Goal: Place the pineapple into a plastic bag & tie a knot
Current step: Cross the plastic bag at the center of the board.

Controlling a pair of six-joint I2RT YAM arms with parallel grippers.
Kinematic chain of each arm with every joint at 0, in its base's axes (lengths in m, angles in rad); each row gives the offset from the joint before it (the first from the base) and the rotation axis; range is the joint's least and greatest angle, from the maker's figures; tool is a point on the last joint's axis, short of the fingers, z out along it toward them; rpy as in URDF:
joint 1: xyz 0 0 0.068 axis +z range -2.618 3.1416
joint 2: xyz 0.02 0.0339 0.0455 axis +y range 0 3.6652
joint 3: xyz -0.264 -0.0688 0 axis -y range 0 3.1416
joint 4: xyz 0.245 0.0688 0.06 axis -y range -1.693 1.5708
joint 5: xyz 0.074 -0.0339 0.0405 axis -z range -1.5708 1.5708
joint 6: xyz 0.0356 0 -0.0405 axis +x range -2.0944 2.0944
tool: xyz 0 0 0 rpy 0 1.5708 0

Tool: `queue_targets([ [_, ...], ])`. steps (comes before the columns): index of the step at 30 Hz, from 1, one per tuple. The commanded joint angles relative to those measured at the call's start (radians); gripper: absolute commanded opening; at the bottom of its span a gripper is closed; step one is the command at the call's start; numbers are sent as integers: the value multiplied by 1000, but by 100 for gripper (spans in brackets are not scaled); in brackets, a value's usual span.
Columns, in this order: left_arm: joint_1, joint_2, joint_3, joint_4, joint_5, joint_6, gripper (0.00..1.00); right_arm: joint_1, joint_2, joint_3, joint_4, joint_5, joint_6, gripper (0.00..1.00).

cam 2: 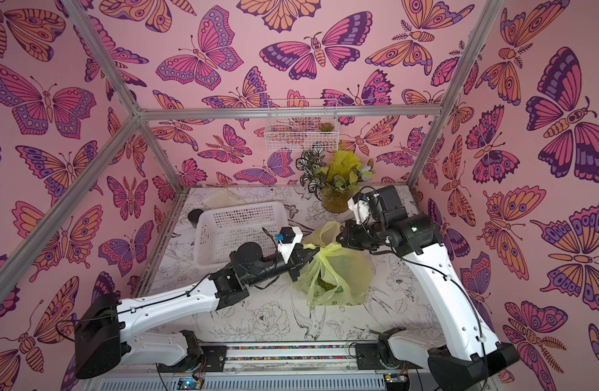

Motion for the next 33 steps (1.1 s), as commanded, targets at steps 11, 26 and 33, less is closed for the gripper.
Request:
queue_targets([
  [11,48,65,29,4,51,-81,0,251,-153,-153,135,-36,-335,0],
  [26,142,65,159,-355,246,-60,7,386,-206,-512,454,36,-954,0],
  [33,202,102,243,-526,447,16,35,384,-241,-605,546,51,-1044,0],
])
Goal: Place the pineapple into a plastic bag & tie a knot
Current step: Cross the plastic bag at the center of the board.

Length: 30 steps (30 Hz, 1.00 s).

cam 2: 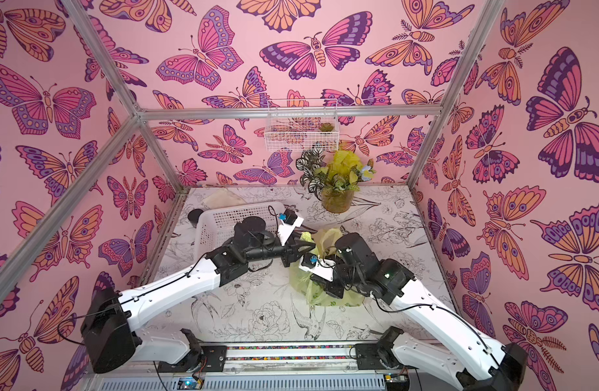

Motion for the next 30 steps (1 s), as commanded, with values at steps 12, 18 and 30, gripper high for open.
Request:
queue_targets([
  [12,28,126,165,-331,262,209,57,9,-22,-50,97,12,-137,0],
  [18,55,130,193,-421,271,250,45,8,-31,-63,105,25,-158,0],
  [30,58,176,234,-452,388,277,47,9,-9,-60,122,33,-158,0],
])
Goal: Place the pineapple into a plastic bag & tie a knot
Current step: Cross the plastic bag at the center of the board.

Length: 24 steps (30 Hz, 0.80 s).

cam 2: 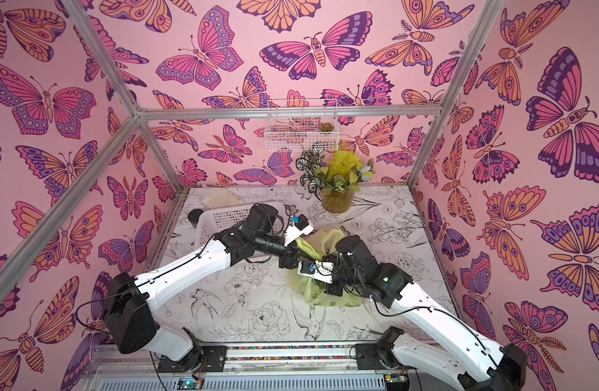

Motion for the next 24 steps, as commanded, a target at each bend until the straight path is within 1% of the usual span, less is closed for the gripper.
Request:
queue_targets([
  [1,1,22,25,-39,52,29,47,8,7,1,13,11,-5,0],
  [6,-3,45,47,-54,70,36,46,8,12,-2,17,18,-6,0],
  [10,-12,61,64,-69,76,50,40,9,21,3,33,22,-1,0],
  [14,-19,74,71,-69,93,49,27,8,34,10,37,21,6,0],
  [17,-19,79,78,-68,105,50,10,8,34,14,23,26,8,2],
  [18,-19,78,78,-69,105,52,2,8,29,15,11,29,8,7],
  [19,-19,77,76,-70,100,56,0,8,24,17,-4,31,8,13],
  [24,-18,59,69,-54,36,72,0,6,-21,62,-172,34,3,44],
])
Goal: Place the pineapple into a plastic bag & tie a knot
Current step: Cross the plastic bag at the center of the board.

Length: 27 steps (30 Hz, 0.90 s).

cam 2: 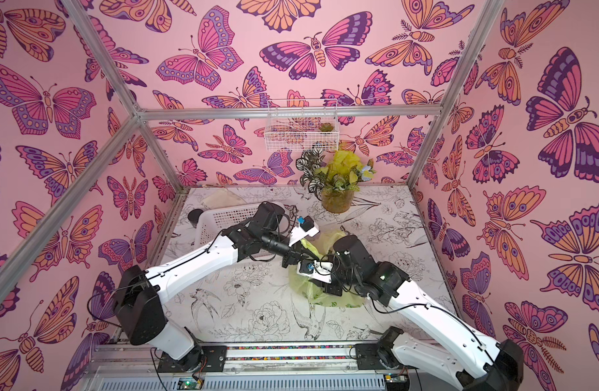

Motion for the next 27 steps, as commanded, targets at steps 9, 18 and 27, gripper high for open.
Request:
queue_targets([
  [9,-6,-37,-96,190,-100,-51,0,7,-115,326,-487,-72,142,78],
  [18,-6,-71,-153,271,-101,-77,0,6,-68,523,-299,325,1140,36],
  [27,-7,-88,-182,310,-89,-60,0,-90,72,653,-523,271,1913,36],
])
